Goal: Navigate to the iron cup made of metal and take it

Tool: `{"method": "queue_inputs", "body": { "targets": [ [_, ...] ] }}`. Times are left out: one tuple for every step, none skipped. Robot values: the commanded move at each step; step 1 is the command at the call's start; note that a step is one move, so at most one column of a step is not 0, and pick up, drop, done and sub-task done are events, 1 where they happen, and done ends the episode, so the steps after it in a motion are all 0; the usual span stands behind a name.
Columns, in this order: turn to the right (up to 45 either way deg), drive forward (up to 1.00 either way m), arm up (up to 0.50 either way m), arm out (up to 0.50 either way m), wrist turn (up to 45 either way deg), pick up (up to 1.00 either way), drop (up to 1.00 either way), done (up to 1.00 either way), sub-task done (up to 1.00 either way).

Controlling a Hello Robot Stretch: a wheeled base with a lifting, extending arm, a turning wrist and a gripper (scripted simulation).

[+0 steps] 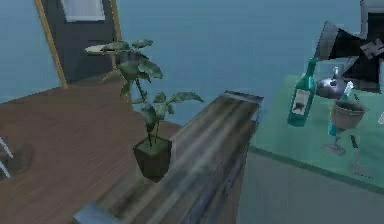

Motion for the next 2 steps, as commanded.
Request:
{"method": "queue_inputs", "body": {
  "targets": [
    [-45.0,0.00,0.00,0.00,0.0,0.00,0.00,0.00,0.00],
    [45.0,0.00,0.00,0.00,0.0,0.00,0.00,0.00,0.00]
  ]
}}
